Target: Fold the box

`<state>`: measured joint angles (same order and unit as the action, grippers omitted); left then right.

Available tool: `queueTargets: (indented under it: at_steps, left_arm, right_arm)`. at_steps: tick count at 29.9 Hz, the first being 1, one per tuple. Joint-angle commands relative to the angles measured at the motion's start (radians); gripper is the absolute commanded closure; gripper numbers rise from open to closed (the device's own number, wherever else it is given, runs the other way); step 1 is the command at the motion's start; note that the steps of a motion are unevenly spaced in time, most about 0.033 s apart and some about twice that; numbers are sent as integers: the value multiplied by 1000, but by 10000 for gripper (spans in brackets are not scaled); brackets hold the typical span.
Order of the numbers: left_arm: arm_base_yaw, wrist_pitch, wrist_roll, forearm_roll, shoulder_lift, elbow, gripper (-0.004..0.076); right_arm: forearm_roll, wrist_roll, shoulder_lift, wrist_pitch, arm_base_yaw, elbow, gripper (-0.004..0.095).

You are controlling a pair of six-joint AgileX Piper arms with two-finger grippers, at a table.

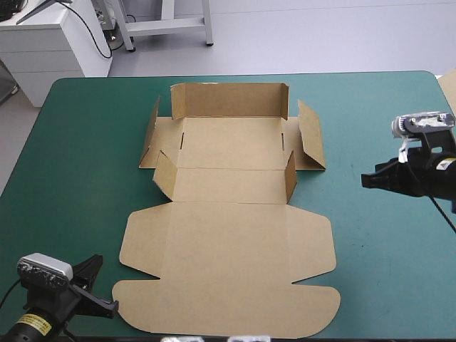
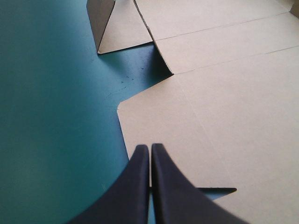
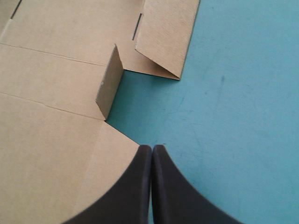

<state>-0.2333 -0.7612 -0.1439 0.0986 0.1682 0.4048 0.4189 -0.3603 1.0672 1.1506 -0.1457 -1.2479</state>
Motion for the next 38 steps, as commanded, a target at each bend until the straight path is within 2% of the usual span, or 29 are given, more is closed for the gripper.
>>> queueTargets:
  at_steps: [1, 8, 12, 20, 25, 28, 32, 34, 38]
  left_arm:
    - [-1, 69, 9, 7, 16, 24, 731]
    - [-1, 69, 9, 7, 16, 24, 731]
    - [-1, 69, 9, 7, 16, 24, 731]
    - [-1, 69, 9, 7, 16, 24, 731]
    - [-1, 69, 9, 7, 16, 24, 731]
    - [-1, 69, 9, 7, 16, 24, 731]
    - [-1, 69, 9, 7, 16, 24, 731]
    - [-1, 69, 9, 7, 16, 24, 731]
    - [-1, 69, 9, 7, 16, 24, 731]
  right_arm:
    - [124, -11, 59, -13, 2, -96, 917]
    - [171, -7, 174, 1, 6, -213, 905]
    - [156, 10, 246, -7, 90, -276, 905]
    - [-124, 157, 440, -82, 335, -377, 905]
    - [-154, 196, 560, -84, 384, -427, 902]
    - [-158, 199, 618, -76, 396, -459, 823]
    - [-169, 250, 669, -28, 401, -514, 576]
    - [-171, 250, 691, 9, 401, -537, 501]
    - [-170, 244, 727, 31, 401, -545, 489]
